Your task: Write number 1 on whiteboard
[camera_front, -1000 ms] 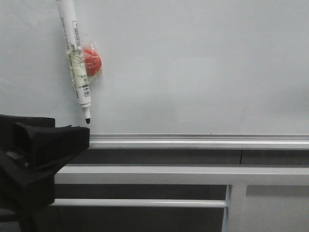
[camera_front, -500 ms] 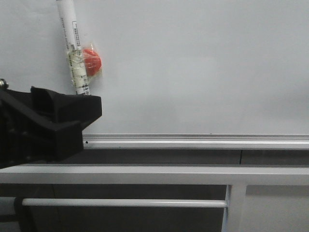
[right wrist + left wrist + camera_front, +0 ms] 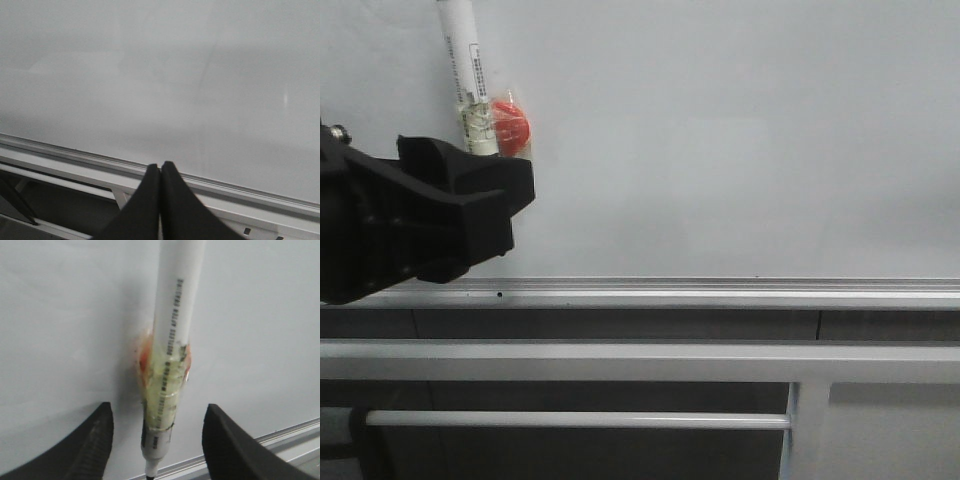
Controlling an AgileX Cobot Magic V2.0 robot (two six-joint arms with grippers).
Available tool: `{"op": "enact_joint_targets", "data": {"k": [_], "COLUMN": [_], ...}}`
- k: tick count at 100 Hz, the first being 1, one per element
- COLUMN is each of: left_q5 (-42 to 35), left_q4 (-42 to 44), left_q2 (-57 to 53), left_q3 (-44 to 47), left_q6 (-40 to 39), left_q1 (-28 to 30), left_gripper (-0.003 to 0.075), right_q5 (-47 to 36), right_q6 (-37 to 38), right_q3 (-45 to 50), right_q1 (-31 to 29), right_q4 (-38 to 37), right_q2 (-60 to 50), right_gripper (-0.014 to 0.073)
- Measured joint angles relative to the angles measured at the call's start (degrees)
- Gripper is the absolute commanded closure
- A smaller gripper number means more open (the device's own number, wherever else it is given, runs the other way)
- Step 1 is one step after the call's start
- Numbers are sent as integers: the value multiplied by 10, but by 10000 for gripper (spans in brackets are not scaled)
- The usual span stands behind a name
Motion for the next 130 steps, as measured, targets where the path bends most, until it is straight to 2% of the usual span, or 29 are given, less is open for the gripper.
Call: {"op": "enact_joint_targets", "data": {"k": [4,12,48,57,72,82,113,130], "left_q5": [0,0,0,0,0,0,3,77], "left_q4": [-1,-5,9,42,118,140,171,170], "left_q2": [0,0,0,0,0,0,0,0], "left_q3": [0,0,50,57,65,75,69,32], "left_q6": [0,0,0,3,53,67,120,184], "left_q1": [0,0,0,0,0,0,0,0], "left_gripper": [507,746,741,741,741,741,741,741], "right_q5": [0,-1,-10,7,81,123,192,190], "right_q6": [0,0,-8,-61,-238,-307,-362,-375], "right_q3": [0,0,-2,-12,-46,-73,-148,-166], "right_q1": [0,0,0,0,0,4,16,75], "right_q4": [0,0,3,26,147,200,256,268], "right_q2": [0,0,0,3,47,90,250,316], "right_gripper": [657,657,657,657,657,657,657,657]}}
